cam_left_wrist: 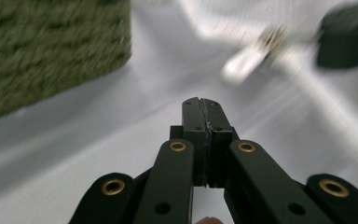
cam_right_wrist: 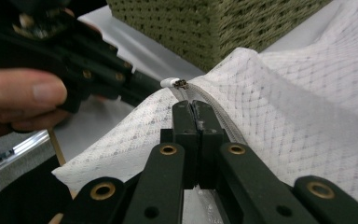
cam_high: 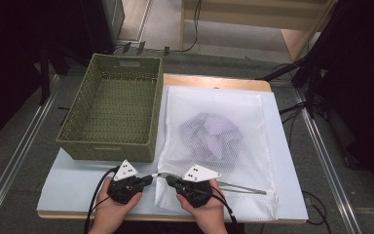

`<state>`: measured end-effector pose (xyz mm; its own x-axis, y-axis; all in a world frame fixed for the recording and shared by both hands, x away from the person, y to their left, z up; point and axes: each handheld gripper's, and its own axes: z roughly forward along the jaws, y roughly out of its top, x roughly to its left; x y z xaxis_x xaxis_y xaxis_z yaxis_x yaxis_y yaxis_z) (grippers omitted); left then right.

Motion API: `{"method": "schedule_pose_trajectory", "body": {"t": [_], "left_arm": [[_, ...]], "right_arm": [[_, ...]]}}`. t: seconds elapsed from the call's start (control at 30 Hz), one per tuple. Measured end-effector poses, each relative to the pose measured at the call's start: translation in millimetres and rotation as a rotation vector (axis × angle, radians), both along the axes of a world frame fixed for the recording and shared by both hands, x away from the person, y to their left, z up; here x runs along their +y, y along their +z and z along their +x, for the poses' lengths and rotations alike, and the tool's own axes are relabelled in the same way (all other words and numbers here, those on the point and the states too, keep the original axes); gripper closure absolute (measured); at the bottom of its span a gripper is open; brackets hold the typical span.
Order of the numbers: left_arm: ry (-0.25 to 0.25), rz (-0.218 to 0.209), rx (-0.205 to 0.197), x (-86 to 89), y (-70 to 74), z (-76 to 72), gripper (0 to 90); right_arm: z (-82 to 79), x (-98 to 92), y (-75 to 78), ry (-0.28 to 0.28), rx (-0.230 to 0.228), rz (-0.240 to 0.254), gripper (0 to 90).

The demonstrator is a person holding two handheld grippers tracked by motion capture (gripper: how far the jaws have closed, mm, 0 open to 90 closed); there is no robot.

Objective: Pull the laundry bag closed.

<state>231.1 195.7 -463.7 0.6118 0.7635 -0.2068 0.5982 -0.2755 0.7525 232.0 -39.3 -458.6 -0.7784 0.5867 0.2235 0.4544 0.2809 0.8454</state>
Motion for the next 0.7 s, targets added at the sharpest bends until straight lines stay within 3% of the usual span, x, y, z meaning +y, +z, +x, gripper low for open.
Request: {"method": "schedule_pose_trajectory", "body": {"t": [0.07,0.13,0.23,0.3,0.4,0.57,0.7], "left_arm": [[0.004,-0.008,-0.038,-3.0,6.2,-1.0,90.0],[0.006,-0.043,-0.062,-5.0,12.0,-2.4,89.8],[-0.030,-0.093,-0.085,-7.1,14.0,-4.4,87.8],[-0.036,-0.086,-0.082,-7.0,13.4,-4.9,84.0],[0.001,-0.097,-0.024,0.7,9.9,-3.0,77.0],[-0.031,-0.190,0.116,16.2,-0.8,-0.4,65.0],[-0.056,-0.239,0.166,15.4,-4.4,3.5,58.9]], "right_arm": [[-0.4,1.1,-2.3,0.004,0.003,-0.012,90.0],[-1.1,2.6,-4.2,0.007,0.003,-0.017,90.0],[-1.7,4.7,-6.7,0.012,0.007,-0.028,90.0],[-1.4,5.2,-8.2,0.011,0.006,-0.034,90.0],[-1.3,4.8,-9.0,0.001,0.008,-0.036,90.0],[-0.9,2.8,-9.4,-0.009,0.004,-0.040,90.0],[-0.9,3.5,-9.6,-0.010,0.003,-0.039,90.0]]}}
